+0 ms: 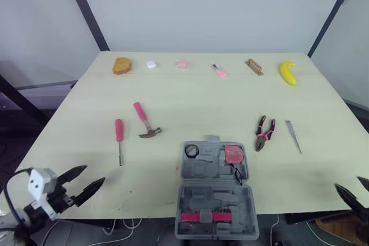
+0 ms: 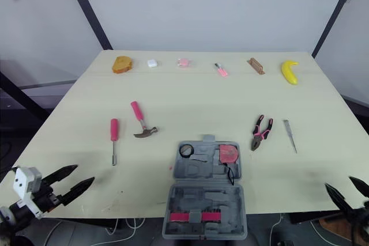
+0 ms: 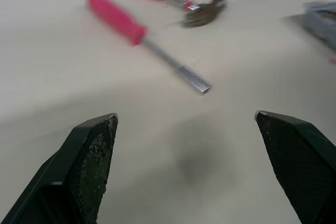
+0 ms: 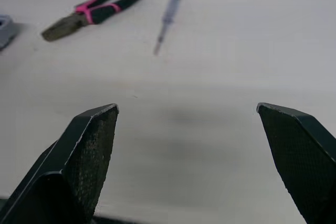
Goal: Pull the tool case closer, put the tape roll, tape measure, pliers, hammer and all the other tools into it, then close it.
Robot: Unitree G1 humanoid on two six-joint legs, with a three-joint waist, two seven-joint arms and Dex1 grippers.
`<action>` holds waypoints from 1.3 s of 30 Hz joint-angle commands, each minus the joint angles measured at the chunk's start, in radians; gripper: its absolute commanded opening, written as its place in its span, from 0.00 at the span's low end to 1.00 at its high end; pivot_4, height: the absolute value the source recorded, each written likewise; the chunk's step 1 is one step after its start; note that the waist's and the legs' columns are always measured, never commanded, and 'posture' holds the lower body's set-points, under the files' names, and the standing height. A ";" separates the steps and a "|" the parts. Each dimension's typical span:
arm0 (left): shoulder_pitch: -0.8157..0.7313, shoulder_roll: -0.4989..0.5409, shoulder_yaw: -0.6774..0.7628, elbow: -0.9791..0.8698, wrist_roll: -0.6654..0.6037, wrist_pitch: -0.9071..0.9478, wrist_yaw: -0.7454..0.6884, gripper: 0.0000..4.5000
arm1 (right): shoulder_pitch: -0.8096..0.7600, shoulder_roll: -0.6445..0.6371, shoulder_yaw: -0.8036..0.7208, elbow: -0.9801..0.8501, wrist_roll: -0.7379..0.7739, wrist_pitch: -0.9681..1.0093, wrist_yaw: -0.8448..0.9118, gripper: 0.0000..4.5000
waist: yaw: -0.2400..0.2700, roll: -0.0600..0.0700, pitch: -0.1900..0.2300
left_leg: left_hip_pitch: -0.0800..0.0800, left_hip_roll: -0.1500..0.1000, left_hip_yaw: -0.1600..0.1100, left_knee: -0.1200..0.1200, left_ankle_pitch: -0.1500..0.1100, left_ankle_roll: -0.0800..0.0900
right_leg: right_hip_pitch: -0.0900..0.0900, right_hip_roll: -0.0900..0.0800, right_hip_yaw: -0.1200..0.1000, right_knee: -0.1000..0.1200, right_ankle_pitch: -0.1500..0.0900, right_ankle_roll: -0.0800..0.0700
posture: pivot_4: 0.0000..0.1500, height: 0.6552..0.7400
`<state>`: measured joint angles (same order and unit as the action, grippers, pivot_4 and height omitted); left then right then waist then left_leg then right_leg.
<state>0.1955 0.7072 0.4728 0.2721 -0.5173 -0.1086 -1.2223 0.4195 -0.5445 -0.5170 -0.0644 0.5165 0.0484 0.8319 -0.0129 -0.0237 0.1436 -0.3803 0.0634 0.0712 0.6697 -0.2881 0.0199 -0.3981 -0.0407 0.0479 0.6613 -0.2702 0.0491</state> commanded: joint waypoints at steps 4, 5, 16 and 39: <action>-0.081 0.051 -0.092 -0.234 -0.042 0.098 -0.037 1.00 | -0.080 0.018 0.123 -0.219 -0.044 0.152 -0.169 0.99 | 0.004 0.000 0.000 | -0.001 -0.001 0.000 0.000 0.000 0.000 | 0.000 0.000 -0.001 0.000 0.000 0.001 | 1.00 1.00; -0.102 0.061 -0.110 -0.257 -0.044 0.111 -0.049 1.00 | -0.101 0.021 0.159 -0.234 -0.073 0.180 -0.200 0.99 | 0.003 0.000 0.000 | -0.001 -0.001 0.000 0.000 0.000 0.000 | 0.000 0.001 -0.002 0.000 0.000 0.001 | 1.00 1.00; -0.379 0.102 -0.331 -0.495 -0.098 0.270 -0.138 1.00 | -0.473 0.261 0.463 -0.112 -0.338 0.333 -0.584 0.99 | -0.002 0.001 0.001 | -0.003 -0.005 0.001 0.001 0.000 0.000 | -0.001 0.004 -0.001 0.000 0.002 0.003 | 1.00 1.00; -0.487 0.094 -0.377 -0.564 -0.115 0.338 -0.154 1.00 | -0.567 0.439 0.389 0.163 -0.390 0.284 -0.784 0.99 | -0.005 0.002 0.001 | -0.017 -0.005 0.000 0.005 0.002 -0.003 | -0.013 0.005 -0.001 0.003 0.002 0.004 | 1.00 1.00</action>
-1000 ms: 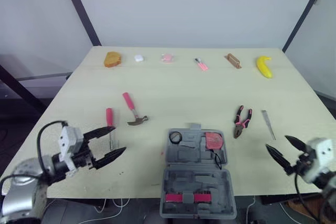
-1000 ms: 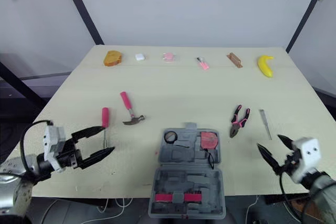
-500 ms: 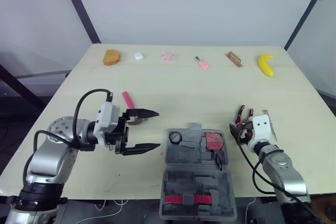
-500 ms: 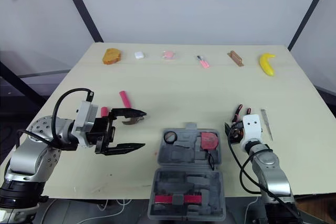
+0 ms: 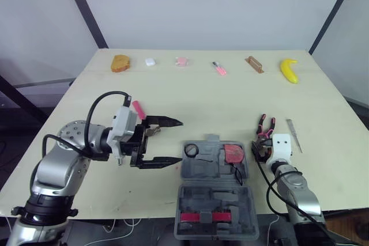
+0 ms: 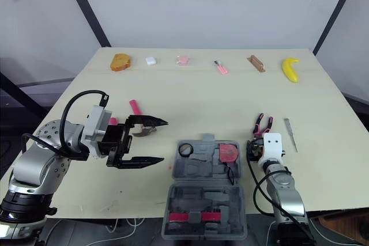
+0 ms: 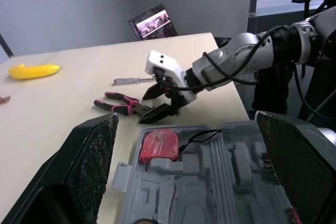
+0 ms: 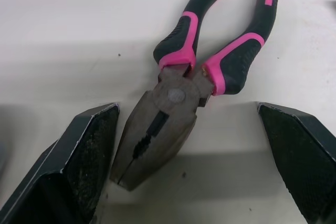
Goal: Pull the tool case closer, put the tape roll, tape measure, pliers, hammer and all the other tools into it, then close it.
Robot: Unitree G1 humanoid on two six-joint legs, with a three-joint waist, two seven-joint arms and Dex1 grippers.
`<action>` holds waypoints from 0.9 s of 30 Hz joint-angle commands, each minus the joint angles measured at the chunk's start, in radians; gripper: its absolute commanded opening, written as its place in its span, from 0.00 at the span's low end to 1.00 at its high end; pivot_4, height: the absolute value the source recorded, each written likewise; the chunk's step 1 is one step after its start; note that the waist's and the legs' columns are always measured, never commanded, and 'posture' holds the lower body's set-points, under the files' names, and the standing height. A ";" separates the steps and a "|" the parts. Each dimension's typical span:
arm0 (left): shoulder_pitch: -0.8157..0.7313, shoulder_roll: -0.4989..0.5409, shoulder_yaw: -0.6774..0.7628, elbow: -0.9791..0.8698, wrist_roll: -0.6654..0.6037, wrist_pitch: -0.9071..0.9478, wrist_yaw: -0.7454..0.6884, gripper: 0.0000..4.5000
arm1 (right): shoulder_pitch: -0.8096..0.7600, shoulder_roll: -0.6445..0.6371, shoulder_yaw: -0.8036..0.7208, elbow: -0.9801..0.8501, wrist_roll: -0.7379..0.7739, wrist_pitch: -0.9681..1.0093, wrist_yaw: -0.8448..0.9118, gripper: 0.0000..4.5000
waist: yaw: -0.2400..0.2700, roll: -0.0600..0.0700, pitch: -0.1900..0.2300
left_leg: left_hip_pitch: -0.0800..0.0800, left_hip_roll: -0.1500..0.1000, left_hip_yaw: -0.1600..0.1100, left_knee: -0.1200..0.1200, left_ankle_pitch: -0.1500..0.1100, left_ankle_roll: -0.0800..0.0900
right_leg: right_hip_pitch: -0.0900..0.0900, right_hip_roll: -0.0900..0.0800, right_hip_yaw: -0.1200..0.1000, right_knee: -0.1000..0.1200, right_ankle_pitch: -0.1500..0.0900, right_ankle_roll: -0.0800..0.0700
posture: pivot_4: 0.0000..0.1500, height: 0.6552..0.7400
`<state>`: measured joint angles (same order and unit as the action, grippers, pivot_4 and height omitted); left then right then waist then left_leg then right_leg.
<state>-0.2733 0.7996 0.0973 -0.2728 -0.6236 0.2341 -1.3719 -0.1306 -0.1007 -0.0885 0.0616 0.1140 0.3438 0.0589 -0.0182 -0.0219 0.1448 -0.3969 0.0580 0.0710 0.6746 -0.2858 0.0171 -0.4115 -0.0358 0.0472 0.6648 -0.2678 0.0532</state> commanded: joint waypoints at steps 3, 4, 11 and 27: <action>-0.017 0.002 -0.002 -0.018 -0.007 -0.008 -0.005 1.00 | -0.025 -0.009 -0.045 0.048 0.006 -0.021 -0.018 0.99 | 0.002 0.000 0.000 | 0.000 0.000 0.000 0.000 0.000 0.000 | 0.000 0.000 0.000 0.000 0.000 0.000 | 1.00 1.00; -0.016 0.002 -0.001 -0.018 -0.007 -0.009 -0.005 1.00 | -0.024 -0.015 -0.041 0.051 -0.006 -0.030 -0.020 0.99 | 0.002 0.000 0.000 | 0.000 0.000 0.000 0.000 0.000 0.000 | 0.000 0.000 0.000 0.000 0.000 0.000 | 1.00 1.00; -0.003 0.003 0.002 -0.017 -0.004 -0.015 -0.002 1.00 | -0.025 -0.010 -0.040 0.069 -0.009 -0.040 -0.029 0.99 | 0.003 0.000 0.000 | 0.000 0.000 0.000 0.000 0.000 -0.001 | 0.000 0.000 0.000 0.000 0.000 0.000 | 1.00 1.00; 0.015 0.004 0.006 0.006 0.000 -0.032 -0.017 1.00 | -0.016 -0.002 -0.050 0.060 -0.002 -0.014 -0.045 0.25 | 0.005 0.000 0.000 | 0.000 0.000 0.000 0.000 0.000 -0.001 | 0.000 0.000 0.000 0.000 0.000 0.000 | 1.00 1.00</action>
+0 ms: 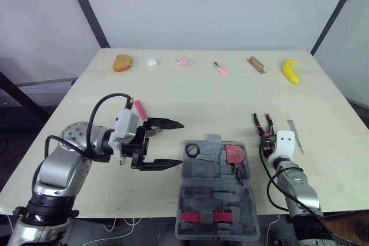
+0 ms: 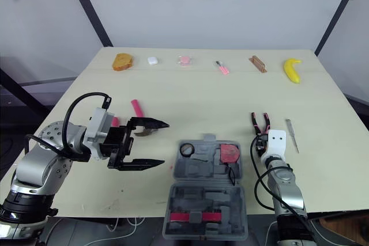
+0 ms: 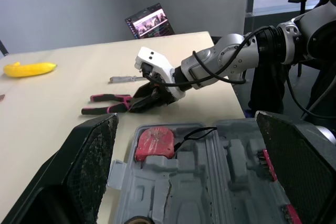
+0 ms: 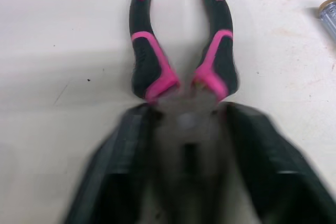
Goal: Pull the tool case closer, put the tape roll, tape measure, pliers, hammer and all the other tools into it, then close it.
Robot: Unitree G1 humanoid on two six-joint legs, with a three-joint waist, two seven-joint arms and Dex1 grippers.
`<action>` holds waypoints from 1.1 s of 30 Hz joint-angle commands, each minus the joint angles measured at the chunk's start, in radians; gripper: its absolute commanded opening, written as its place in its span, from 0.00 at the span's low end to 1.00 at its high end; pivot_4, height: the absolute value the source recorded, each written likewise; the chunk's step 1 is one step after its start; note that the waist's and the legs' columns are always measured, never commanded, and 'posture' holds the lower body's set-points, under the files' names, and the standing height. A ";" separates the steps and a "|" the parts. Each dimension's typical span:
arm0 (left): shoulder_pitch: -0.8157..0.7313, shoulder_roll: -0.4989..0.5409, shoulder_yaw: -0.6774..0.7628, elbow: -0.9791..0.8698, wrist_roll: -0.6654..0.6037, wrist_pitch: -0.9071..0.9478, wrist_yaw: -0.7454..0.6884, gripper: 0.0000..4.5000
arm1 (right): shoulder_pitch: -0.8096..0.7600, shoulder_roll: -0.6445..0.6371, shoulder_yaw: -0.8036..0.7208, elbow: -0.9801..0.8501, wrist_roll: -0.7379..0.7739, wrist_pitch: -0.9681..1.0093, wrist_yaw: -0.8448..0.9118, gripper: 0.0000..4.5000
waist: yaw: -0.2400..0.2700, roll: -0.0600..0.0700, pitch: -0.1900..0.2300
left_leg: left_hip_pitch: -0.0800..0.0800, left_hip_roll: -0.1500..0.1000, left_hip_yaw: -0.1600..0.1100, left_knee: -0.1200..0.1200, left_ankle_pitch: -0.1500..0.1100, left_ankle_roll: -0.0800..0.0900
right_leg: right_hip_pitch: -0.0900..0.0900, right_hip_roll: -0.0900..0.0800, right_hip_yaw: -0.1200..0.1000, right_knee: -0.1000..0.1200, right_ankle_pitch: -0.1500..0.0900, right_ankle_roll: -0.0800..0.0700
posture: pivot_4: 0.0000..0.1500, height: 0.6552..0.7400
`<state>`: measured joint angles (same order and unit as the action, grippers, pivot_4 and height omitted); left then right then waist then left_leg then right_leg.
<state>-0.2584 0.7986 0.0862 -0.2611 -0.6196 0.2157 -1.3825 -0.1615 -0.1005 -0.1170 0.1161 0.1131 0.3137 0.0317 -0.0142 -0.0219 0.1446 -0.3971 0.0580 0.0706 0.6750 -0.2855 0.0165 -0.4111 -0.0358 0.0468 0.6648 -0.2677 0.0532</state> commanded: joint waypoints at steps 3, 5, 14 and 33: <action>0.001 0.005 0.017 -0.003 -0.004 -0.017 -0.005 1.00 | 0.014 -0.007 -0.017 0.009 -0.003 0.010 -0.012 0.22 | 0.000 0.000 0.000 | 0.000 0.000 0.000 0.000 0.000 0.000 | 0.000 0.000 0.000 0.000 0.000 0.000 | 1.00 1.00; 0.004 0.004 0.018 0.001 -0.002 -0.022 -0.006 1.00 | 0.015 -0.017 -0.011 0.017 -0.010 0.001 -0.002 0.22 | 0.000 0.000 0.000 | 0.000 0.000 0.000 0.000 0.000 0.000 | 0.000 0.000 0.000 0.000 0.000 0.000 | 1.00 1.00; 0.022 -0.004 0.029 0.014 -0.010 -0.028 0.004 1.00 | 0.040 -0.125 0.010 -0.056 -0.013 -0.067 0.122 0.22 | 0.001 0.000 0.000 | 0.000 0.000 0.000 0.000 0.000 0.000 | 0.000 0.000 0.000 0.000 0.000 0.000 | 1.00 1.00; 0.088 0.044 0.047 0.133 0.017 -0.096 -0.116 1.00 | -0.022 -0.633 0.312 -0.508 0.157 0.181 0.890 0.22 | 0.002 0.005 0.003 | -0.001 0.000 0.000 0.002 -0.001 0.003 | 0.000 0.001 0.000 -0.001 0.000 0.000 | 1.00 1.00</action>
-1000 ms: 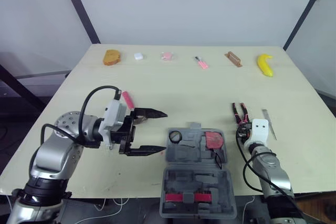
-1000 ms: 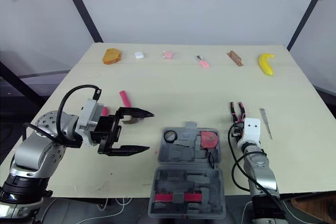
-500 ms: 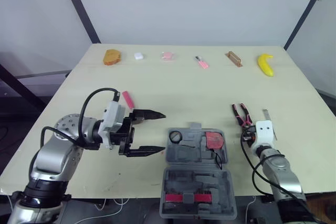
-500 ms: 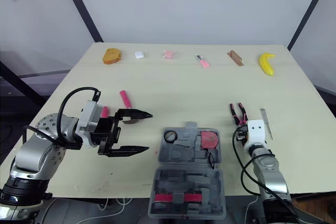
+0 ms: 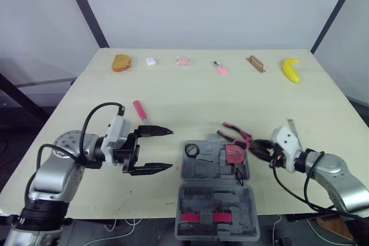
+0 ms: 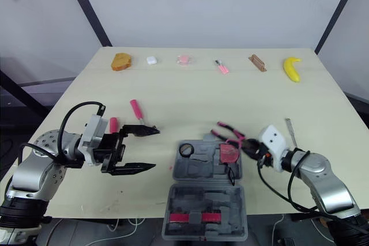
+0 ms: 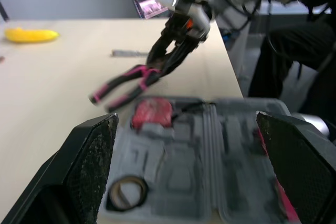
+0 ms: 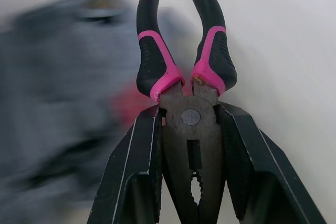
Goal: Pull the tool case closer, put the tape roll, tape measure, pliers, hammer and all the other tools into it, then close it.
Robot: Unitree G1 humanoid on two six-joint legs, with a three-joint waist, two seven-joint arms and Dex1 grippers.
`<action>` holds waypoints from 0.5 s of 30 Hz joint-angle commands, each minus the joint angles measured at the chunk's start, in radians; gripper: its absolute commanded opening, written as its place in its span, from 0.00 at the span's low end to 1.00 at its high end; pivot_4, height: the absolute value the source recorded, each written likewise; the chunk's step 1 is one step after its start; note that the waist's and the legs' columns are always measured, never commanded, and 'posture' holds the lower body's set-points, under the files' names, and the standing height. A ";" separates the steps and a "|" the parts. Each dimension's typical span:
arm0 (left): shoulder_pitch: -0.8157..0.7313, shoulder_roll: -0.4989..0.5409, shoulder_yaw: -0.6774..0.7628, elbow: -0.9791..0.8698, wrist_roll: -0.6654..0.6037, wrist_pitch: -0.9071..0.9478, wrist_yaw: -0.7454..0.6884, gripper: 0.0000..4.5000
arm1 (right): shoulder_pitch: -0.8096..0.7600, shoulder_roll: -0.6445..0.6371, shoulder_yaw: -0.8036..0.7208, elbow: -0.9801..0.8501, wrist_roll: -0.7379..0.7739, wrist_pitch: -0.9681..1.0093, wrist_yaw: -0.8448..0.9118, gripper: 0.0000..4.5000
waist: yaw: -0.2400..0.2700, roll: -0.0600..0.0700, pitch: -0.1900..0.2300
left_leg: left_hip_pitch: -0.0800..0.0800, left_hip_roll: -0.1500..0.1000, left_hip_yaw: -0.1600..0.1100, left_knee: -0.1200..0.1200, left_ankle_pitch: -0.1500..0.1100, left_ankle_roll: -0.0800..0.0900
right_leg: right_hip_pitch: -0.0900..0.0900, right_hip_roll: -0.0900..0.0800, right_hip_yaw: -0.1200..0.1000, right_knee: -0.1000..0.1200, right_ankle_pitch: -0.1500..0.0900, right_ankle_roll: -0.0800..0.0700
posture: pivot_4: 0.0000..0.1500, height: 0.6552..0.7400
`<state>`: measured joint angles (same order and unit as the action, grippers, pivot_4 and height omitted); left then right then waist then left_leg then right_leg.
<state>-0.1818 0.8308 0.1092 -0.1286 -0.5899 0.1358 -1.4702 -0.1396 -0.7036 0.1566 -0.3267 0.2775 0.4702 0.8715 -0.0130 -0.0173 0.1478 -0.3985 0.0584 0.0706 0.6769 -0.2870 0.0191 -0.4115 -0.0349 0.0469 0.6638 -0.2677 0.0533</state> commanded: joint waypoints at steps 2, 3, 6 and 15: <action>0.036 0.021 0.035 0.010 -0.018 -0.021 -0.052 1.00 | -0.087 -0.043 0.104 -0.102 -0.024 0.059 0.081 0.22 | 0.005 0.000 0.000 | 0.000 0.000 -0.002 0.002 0.000 0.000 | 0.000 0.000 -0.002 0.001 0.000 0.000 | 1.00 1.00; 0.051 0.026 0.040 0.015 -0.016 -0.032 -0.066 1.00 | -0.108 -0.043 0.132 -0.113 -0.035 0.085 0.083 0.22 | 0.004 0.000 0.000 | 0.000 0.000 -0.002 0.002 0.000 0.000 | 0.000 0.000 -0.002 0.001 0.000 0.000 | 1.00 1.00; 0.086 0.046 0.043 0.036 0.012 -0.086 -0.111 1.00 | -0.161 -0.048 0.199 -0.109 -0.092 0.128 0.074 0.22 | -0.002 0.000 0.000 | 0.000 0.000 -0.001 0.003 0.000 0.000 | 0.000 0.000 -0.001 0.002 0.000 0.000 | 1.00 1.00; 0.137 0.068 0.061 0.076 0.018 -0.142 -0.123 1.00 | -0.213 -0.043 0.301 -0.131 -0.195 0.173 0.063 0.22 | 0.008 -0.001 0.000 | -0.001 0.000 -0.001 0.005 0.000 0.000 | 0.000 0.000 -0.002 0.002 0.000 0.000 | 1.00 1.00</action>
<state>-0.0492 0.8793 0.1468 -0.0548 -0.5531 0.0119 -1.5463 -0.3290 -0.7528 0.4578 -0.4106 0.0986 0.6367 0.9428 -0.0053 -0.0179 0.1481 -0.4000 0.0586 0.0690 0.6819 -0.2872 0.0193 -0.4115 -0.0352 0.0449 0.6662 -0.2678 0.0531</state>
